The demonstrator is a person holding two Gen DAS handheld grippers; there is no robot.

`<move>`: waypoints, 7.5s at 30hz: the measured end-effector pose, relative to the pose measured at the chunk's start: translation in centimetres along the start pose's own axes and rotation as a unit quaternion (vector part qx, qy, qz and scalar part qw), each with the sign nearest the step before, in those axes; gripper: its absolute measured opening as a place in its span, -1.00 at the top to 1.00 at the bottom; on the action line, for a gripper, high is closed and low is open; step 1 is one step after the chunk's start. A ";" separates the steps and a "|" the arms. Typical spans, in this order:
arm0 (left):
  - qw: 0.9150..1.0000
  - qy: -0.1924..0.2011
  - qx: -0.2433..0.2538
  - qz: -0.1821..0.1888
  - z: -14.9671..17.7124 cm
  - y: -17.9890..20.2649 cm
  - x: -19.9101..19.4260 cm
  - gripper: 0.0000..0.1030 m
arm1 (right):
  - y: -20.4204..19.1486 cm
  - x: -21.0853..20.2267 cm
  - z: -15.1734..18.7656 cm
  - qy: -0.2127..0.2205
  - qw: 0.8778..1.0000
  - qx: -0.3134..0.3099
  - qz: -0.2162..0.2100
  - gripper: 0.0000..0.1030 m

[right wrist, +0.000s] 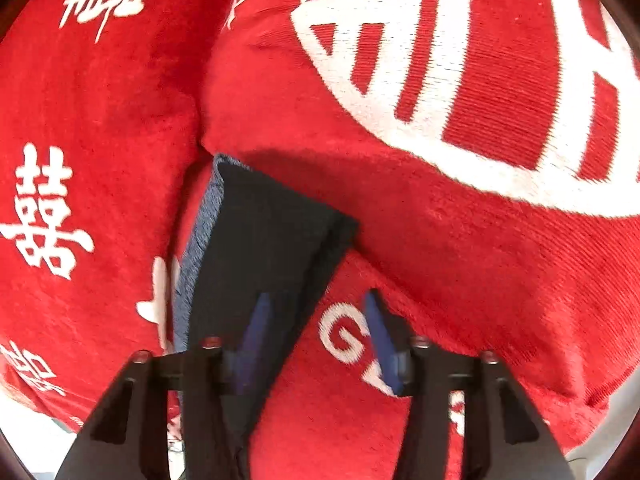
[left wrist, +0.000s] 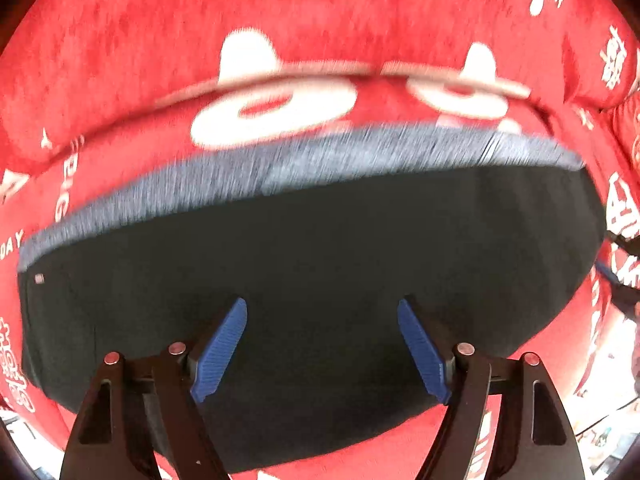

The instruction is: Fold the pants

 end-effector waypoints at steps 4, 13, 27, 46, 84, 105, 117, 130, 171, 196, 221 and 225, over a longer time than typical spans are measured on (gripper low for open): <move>0.999 0.024 -0.019 0.020 -3.3 1.8 -1.6 -0.53 | -0.9 2.3 -0.9 -0.035 0.999 0.005 0.003 0.69; 1.000 0.008 -0.025 -0.001 -5.7 4.5 0.3 -0.53 | -1.6 -2.2 -1.5 0.034 0.988 -0.064 0.137 0.12; 0.995 0.015 -0.054 -0.080 -7.6 4.3 4.3 -0.72 | -15.0 13.3 7.8 -0.143 0.911 -0.378 0.083 0.12; 0.997 -0.030 0.027 -0.072 -3.7 7.0 1.1 -0.77 | -6.7 1.9 7.2 -0.134 0.975 -0.170 0.043 -0.37; 0.999 -0.040 0.004 -0.029 -3.2 13.4 0.9 -0.77 | -1.8 -0.8 3.7 -0.107 0.993 -0.029 -0.047 -0.46; 0.999 -0.032 0.001 -0.028 -4.7 15.5 2.4 0.08 | -1.9 1.0 -0.5 -0.068 0.978 0.072 -0.183 0.68; 0.994 0.048 -0.004 -0.096 -7.3 19.2 4.4 0.06 | -13.3 -3.5 3.0 -0.096 0.962 -0.172 -0.190 0.69; 0.997 0.039 -0.052 0.029 -6.4 11.5 2.5 -0.05 | -21.8 -2.8 11.4 -0.114 0.897 -0.419 -0.088 0.69; 0.980 -0.047 -0.058 0.186 0.6 -2.8 0.9 -0.20 | -10.7 11.6 25.4 -0.212 0.971 0.007 -0.114 0.75; 0.975 -0.035 -0.025 0.218 0.8 -2.9 -0.5 0.55 | -11.0 10.2 28.0 -0.244 0.960 -0.106 -0.087 0.69; 0.981 -0.043 -0.046 0.181 1.5 -3.2 1.5 0.73 | -17.4 15.3 13.2 -0.257 0.924 -0.280 0.051 0.20; 0.984 -0.039 -0.037 0.169 1.6 -3.0 1.4 0.73 | -18.7 14.6 13.8 -0.263 0.912 -0.309 0.063 0.27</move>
Point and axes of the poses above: each gripper's, at about its wrist camera, not at the fingertips, and x roughly the way its jaws point, y to its right, z to its underside, the point moved 6 cm from there along x, roughly the way its jaws point, and after that the axes turned 9 degrees about -z, right-handed, at the moved point
